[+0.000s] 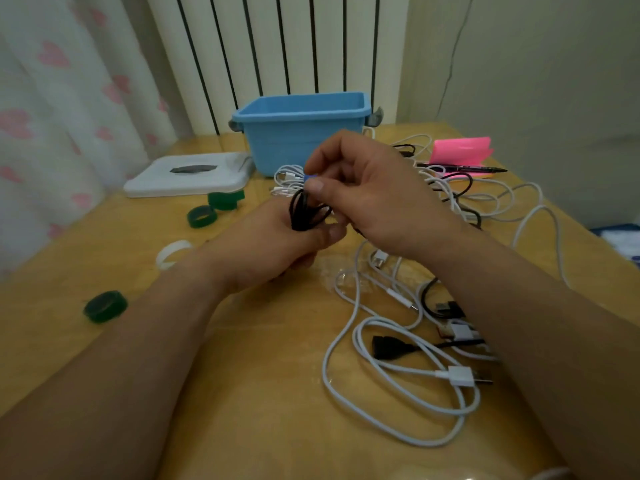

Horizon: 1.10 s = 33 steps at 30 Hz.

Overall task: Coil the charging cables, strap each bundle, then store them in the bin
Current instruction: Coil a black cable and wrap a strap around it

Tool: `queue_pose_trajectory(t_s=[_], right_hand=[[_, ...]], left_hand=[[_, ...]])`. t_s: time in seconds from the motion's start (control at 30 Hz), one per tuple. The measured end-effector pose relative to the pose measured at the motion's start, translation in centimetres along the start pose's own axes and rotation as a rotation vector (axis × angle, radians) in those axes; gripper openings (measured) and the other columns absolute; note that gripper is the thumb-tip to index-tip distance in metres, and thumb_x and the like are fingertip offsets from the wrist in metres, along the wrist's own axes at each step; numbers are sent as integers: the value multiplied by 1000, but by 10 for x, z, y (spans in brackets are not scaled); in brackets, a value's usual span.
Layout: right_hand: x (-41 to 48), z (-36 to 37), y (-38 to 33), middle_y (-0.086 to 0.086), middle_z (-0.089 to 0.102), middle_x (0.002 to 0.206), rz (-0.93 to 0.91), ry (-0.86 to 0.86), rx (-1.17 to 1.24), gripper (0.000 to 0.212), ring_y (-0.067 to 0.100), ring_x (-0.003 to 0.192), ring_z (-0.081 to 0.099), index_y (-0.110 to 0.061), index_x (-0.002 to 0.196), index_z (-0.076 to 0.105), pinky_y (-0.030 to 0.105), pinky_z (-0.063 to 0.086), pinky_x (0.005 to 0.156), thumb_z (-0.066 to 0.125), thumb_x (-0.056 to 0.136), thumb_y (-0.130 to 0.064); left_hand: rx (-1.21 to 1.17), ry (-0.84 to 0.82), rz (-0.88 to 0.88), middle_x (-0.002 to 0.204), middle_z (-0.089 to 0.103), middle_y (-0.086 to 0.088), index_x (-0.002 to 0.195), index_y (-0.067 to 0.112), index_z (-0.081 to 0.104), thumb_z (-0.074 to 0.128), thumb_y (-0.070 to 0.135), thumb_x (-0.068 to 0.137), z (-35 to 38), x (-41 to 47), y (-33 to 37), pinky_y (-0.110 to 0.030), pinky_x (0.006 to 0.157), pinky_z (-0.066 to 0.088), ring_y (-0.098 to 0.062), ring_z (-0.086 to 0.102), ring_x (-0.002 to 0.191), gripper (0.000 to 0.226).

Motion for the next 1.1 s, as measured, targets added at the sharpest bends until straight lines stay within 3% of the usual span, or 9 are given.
queue_pose_trajectory(t_s=[0.1,0.23,0.37,0.6,0.7,0.77,0.83,1.0,1.1], right_hand=[[0,1,-2,-4,72,92,-16,14,-13,16,0,67,65,-22,114,65,17,51,63,71,100,-17],[2,-6,4,-11,67,100,-12,94,-94,25,-5,75,59,-24,122,65,16,47,71,73,99,-25],[2,-7,15,-12,68,88,65,94,-148,8,-2,76,62,-23,109,71,10,46,67,68,102,-23],[-3,3,15,-16,68,76,78,157,-87,4,-3,68,67,-24,101,64,12,48,60,66,104,-22],[-5,5,13,-12,70,76,62,169,-23,8,0,65,69,-20,98,62,13,50,58,68,102,-18],[-4,9,12,-4,71,85,47,165,-37,12,8,73,71,-22,97,60,26,58,66,72,99,-19],[-3,16,16,-2,71,91,62,137,-55,18,16,83,72,-22,98,58,42,61,77,76,94,-20],[-5,31,23,-4,69,85,148,-36,-154,23,14,78,72,-20,107,57,39,58,73,75,94,-16],[-15,49,28,-5,74,77,205,-278,-297,12,3,58,68,-27,106,64,25,53,57,73,98,-31]], left_hand=[[-142,79,-48,61,46,-2,79,31,70,67,31,105,-7,2,-11,-39,57,38,-20,43,57,26],[-518,251,-82,56,30,3,75,20,48,56,28,110,-26,4,-21,-33,50,23,-15,27,49,37],[-765,384,-163,55,26,1,66,24,37,53,33,111,-39,1,-35,-29,47,30,-16,31,47,49],[-730,209,26,68,40,2,94,15,60,59,26,107,-11,8,-5,-27,62,43,-13,49,62,17],[-739,251,65,82,62,-6,123,4,65,60,33,109,-10,11,-3,-30,68,45,-16,55,71,32],[-796,290,41,108,68,-16,128,0,65,58,36,110,-14,13,-10,-40,83,52,-27,66,93,41],[-894,346,16,109,71,-15,111,4,67,52,39,112,-21,12,-18,-41,93,58,-28,71,106,38],[-1173,482,61,84,69,-6,92,16,57,42,44,115,-47,8,-25,-45,94,61,-24,74,91,40],[-1271,604,66,65,50,2,90,17,56,48,46,113,-70,-2,-32,-35,73,61,-16,60,63,38]])
Point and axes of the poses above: each hand's wrist, its own x-axis towards the middle knuckle, its own z-axis out of the palm, y = z × x, the point moved 10 cm from there along x, towards the middle knuckle
